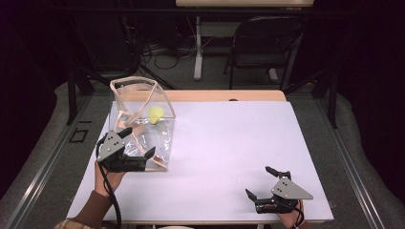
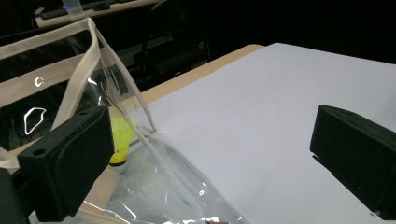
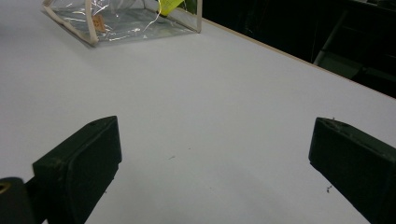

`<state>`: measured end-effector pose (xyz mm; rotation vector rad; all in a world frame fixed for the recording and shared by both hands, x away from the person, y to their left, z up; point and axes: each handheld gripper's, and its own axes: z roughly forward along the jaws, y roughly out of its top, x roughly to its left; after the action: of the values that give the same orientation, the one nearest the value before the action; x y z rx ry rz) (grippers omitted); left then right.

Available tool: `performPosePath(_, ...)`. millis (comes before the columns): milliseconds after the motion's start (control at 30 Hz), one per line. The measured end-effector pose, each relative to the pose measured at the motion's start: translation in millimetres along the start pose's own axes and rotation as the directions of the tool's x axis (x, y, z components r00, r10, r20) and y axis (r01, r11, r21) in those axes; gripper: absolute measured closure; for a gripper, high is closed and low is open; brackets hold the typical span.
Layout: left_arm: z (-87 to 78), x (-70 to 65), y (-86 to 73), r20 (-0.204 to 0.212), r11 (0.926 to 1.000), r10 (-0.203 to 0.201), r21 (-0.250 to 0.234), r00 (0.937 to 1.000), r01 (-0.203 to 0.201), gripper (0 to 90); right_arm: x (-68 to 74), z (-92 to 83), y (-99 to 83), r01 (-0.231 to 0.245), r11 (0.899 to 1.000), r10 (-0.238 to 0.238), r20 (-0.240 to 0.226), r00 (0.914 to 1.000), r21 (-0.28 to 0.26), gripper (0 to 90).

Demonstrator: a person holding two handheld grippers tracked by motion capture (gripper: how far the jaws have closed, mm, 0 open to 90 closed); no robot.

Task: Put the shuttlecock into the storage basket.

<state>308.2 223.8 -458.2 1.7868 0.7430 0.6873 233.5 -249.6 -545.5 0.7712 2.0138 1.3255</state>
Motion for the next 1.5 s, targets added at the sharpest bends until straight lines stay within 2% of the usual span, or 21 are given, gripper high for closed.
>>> performPosePath(133,-0.5,-3.1,-12.3,0.026,0.9999,-0.002,-0.016,0.9997,0.002,0.0,0.0,0.0,0.0,0.001,1.0,-0.001,-0.001,1.0,0.001,1.9)
performPosePath(700,-0.6,-8.2,-59.8,0.045,0.9994,-0.03,0.016,0.9985,0.03,0.0,-0.2,0.3,-0.2,0.005,1.0,-0.005,0.0,1.0,0.005,1.9)
performPosePath(1000,0.3,-14.0,-77.9,0.088,0.9998,-0.018,-0.006,0.9959,0.019,0.0,-0.1,0.6,-0.5,0.003,1.0,-0.003,0.0,1.0,0.005,1.9)
performPosePath(1133,1.1,-16.7,-83.7,0.099,0.9999,-0.011,0.003,0.995,0.011,0.0,0.0,0.5,-0.4,0.004,1.0,-0.004,0.001,1.0,0.005,1.9)
performPosePath(1333,2.1,-22.5,-95.1,0.134,0.9999,-0.011,-0.004,0.9909,0.012,0.0,0.1,0.6,-0.4,0.004,1.0,-0.004,0.001,1.0,0.005,1.9)
performPosePath(1500,2.9,-27.5,-103.8,0.16,0.9999,0.011,-0.004,0.987,-0.01,0.0,0.1,0.6,-0.4,0.005,1.0,-0.005,0.0,1.0,0.006,1.9)
